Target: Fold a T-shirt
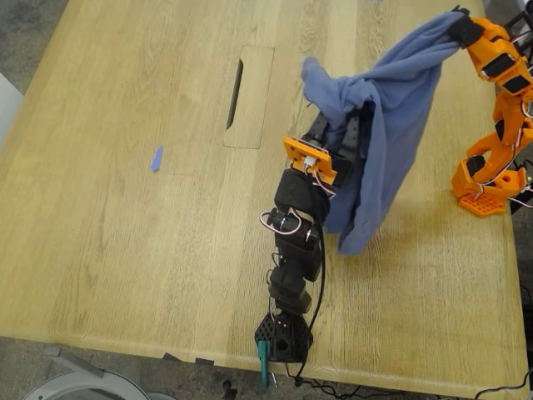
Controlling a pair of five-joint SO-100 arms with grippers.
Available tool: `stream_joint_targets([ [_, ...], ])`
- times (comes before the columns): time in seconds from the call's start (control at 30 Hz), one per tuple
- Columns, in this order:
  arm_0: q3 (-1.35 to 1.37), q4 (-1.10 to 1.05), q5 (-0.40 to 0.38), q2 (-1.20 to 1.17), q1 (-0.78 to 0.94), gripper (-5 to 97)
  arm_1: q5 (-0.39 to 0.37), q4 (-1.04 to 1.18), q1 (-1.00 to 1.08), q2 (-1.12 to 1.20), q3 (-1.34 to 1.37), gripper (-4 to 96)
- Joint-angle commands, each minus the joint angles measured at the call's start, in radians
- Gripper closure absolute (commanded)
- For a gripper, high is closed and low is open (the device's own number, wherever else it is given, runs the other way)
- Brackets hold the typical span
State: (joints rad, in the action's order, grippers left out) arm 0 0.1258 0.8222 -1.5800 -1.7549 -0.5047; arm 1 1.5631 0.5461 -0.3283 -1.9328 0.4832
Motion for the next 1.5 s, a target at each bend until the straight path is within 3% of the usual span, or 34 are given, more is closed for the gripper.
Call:
stream_joint_targets([
  [0.0,-0.003,0.012,-0.008,-0.112,-0.103,92,-0.003,0.026,-0.041,-0.003,-0.038,91.3],
  [0.6,0.077,0.110,-0.060,-0.112,-0.577,92,0.005,0.190,-0.270,-0.031,-0.067,91.3],
  [0.8,0.081,0.189,-0.107,-0.112,-0.615,92,0.008,0.322,-0.287,-0.064,-0.097,91.3],
  [1.0,0.144,0.281,-0.207,-0.110,-0.577,92,0.000,0.370,-0.287,-0.067,-0.087,91.3],
  [1.13,0.146,0.423,-0.318,-0.112,-0.551,92,-0.009,0.423,-0.287,-0.077,-0.087,91.3],
  [1.47,0.146,0.752,-0.417,-0.189,-0.436,92,-0.040,0.695,-0.278,-0.097,-0.152,91.3],
])
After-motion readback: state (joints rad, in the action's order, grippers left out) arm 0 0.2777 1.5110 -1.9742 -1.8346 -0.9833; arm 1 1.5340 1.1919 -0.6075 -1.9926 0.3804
